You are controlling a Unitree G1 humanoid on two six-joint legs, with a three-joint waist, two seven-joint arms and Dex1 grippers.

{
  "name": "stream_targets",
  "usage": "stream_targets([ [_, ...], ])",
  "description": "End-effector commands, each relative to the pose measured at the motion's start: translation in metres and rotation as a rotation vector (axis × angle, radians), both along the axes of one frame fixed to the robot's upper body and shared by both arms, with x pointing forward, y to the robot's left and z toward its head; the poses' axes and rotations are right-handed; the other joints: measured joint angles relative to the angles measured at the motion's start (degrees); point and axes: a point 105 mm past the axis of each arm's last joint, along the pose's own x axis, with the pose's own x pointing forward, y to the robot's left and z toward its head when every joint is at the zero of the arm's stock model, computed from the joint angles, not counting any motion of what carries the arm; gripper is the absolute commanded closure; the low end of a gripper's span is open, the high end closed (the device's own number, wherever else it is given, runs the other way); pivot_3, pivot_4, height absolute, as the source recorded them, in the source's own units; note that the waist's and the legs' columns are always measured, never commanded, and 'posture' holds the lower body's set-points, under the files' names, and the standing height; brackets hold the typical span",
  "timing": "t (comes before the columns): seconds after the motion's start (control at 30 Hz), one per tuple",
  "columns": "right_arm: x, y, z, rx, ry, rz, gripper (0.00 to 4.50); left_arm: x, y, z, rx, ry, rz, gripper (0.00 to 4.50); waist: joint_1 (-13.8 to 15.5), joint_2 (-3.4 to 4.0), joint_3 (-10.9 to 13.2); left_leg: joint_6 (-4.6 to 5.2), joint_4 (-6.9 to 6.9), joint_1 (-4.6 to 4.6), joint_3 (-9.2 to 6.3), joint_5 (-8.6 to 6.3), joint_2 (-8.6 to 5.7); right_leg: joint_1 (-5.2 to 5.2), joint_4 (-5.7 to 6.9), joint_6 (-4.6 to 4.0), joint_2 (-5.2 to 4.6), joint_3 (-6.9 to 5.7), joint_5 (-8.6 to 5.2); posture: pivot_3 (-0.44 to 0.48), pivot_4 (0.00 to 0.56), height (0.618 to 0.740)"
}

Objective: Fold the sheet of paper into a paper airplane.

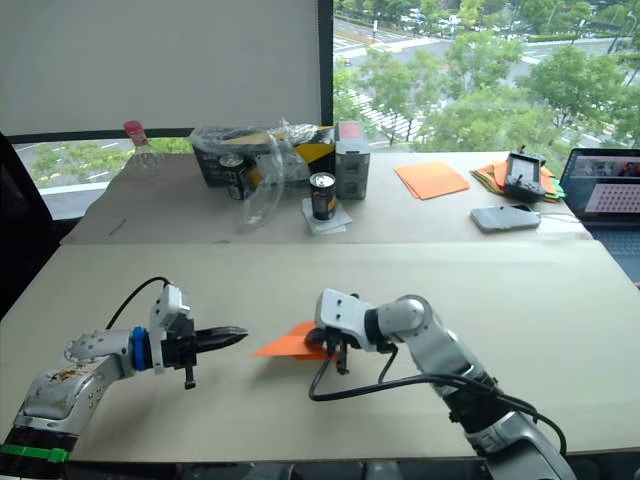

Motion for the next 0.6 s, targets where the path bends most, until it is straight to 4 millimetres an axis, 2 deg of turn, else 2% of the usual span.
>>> stream_targets([
  [0.03, -0.012, -0.001, -0.001, 0.001, 0.017, 0.002, 4.45, 0.001, -0.006, 0.008, -0.003, -0.027, -0.040, 4.50, 0.02, 0.00, 0.00, 0.00, 0.00, 0.00, 0.00, 0.00, 0.00, 0.00, 0.00, 0.00, 0.00, 0.00, 0.00, 0.000, 0.150, 0.670],
  [0.23, -0.025, -0.015, -0.022, -0.029, 0.102, -0.095, 4.45, -0.003, -0.030, 0.004, -0.034, -0.009, -0.111, 4.50, 0.11, 0.00, -0.01, 0.01, 0.01, 0.01, 0.00, 0.00, -0.01, 0.05, -0.02, 0.01, -0.02, 0.00, 0.01, 0.000, 0.150, 0.670],
  [0.37, -0.033, -0.021, -0.027, -0.031, 0.145, -0.146, 4.45, -0.007, -0.042, 0.000, -0.050, 0.003, -0.140, 4.50, 0.13, -0.01, -0.01, 0.01, 0.01, 0.02, -0.01, 0.00, -0.01, 0.09, -0.02, 0.01, -0.02, 0.00, 0.01, 0.000, 0.150, 0.670],
  [0.6, -0.030, -0.036, -0.027, -0.031, 0.153, -0.242, 4.45, -0.003, -0.060, -0.019, -0.004, 0.022, -0.131, 4.50, 0.36, -0.01, -0.01, 0.03, 0.02, 0.25, -0.03, -0.02, -0.01, 0.41, -0.10, 0.03, -0.03, -0.05, 0.01, 0.000, 0.150, 0.670],
])
